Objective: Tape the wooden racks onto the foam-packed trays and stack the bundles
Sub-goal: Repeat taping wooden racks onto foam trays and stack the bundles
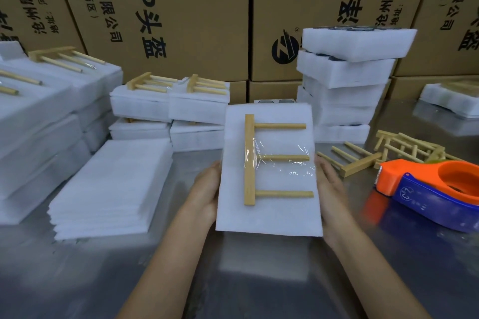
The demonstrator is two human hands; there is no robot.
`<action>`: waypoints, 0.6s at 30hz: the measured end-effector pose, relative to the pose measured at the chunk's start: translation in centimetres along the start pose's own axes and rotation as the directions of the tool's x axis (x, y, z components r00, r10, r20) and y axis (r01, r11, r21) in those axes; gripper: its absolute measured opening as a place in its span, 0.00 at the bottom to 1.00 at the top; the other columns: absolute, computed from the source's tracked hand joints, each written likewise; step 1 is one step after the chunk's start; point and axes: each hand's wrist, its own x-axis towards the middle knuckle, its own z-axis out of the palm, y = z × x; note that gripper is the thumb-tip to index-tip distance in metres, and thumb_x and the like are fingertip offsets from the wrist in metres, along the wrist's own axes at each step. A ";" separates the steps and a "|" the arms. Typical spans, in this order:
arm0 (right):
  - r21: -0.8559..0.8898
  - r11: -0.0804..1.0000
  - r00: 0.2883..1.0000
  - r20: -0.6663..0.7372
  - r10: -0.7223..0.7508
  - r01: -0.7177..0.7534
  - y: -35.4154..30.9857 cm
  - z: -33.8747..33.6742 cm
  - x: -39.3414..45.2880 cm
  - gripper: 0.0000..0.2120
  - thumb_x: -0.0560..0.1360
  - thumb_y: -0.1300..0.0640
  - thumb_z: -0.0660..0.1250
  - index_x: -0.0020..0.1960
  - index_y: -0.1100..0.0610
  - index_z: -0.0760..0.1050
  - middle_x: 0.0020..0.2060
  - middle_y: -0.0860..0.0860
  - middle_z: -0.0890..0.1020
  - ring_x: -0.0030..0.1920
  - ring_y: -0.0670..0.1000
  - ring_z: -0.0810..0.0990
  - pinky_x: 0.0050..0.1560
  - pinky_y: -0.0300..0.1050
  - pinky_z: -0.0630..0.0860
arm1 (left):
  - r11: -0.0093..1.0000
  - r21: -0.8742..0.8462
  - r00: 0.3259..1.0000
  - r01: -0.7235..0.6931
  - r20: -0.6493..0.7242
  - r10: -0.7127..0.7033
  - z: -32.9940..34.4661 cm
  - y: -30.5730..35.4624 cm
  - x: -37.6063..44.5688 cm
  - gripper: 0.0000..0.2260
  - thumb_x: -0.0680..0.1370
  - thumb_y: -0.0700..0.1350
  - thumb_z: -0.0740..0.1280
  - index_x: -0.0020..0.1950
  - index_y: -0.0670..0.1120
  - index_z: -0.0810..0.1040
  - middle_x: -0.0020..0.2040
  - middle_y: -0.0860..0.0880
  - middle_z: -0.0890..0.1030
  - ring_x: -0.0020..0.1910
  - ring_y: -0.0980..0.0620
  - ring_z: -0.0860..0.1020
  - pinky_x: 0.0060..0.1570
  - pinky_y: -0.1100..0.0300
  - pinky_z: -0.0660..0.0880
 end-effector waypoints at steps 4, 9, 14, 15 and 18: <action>0.092 0.986 0.982 0.145 0.121 -0.135 -0.5 -0.2 0.1 0.24 0.78 0.33 0.55 0.62 0.45 0.78 0.52 0.51 0.86 0.52 0.51 0.85 0.46 0.51 0.80 | 0.993 -0.107 0.998 0.057 0.010 -0.057 -0.2 0.1 0.5 0.09 0.77 0.40 0.66 0.57 0.43 0.78 0.52 0.39 0.79 0.52 0.42 0.77 0.65 0.41 0.73; 0.041 0.973 0.939 0.273 0.208 -0.228 -0.7 0.0 -0.4 0.26 0.69 0.40 0.73 0.64 0.50 0.79 0.57 0.52 0.84 0.57 0.54 0.83 0.50 0.48 0.82 | 0.980 -0.188 0.998 0.066 0.025 -0.062 -1.7 0.8 1.7 0.17 0.78 0.43 0.70 0.65 0.38 0.79 0.63 0.40 0.80 0.62 0.43 0.79 0.68 0.44 0.72; 0.224 0.913 0.917 0.294 0.270 -0.341 -0.4 0.8 -1.0 0.17 0.66 0.46 0.76 0.53 0.50 0.85 0.56 0.54 0.84 0.53 0.56 0.85 0.47 0.52 0.83 | 0.955 -0.286 0.991 0.082 0.128 -0.046 -2.9 0.3 2.8 0.15 0.78 0.46 0.68 0.61 0.40 0.82 0.56 0.43 0.83 0.53 0.44 0.83 0.55 0.51 0.80; 0.240 0.907 0.915 0.300 0.271 -0.347 -0.6 1.3 -1.1 0.17 0.66 0.47 0.76 0.53 0.50 0.85 0.56 0.54 0.84 0.53 0.56 0.85 0.47 0.52 0.83 | 0.951 -0.295 0.988 0.094 0.142 -0.053 -3.0 0.1 3.1 0.13 0.79 0.45 0.66 0.58 0.40 0.83 0.51 0.44 0.85 0.48 0.46 0.85 0.49 0.53 0.82; 0.290 0.893 0.913 0.326 0.247 -0.345 -2.5 4.6 -0.6 0.15 0.69 0.48 0.74 0.53 0.52 0.85 0.55 0.55 0.84 0.52 0.56 0.85 0.45 0.51 0.83 | 0.922 -0.379 0.992 0.079 0.121 -0.036 -3.1 0.1 4.1 0.09 0.81 0.40 0.60 0.52 0.44 0.80 0.37 0.54 0.83 0.38 0.63 0.83 0.49 0.62 0.80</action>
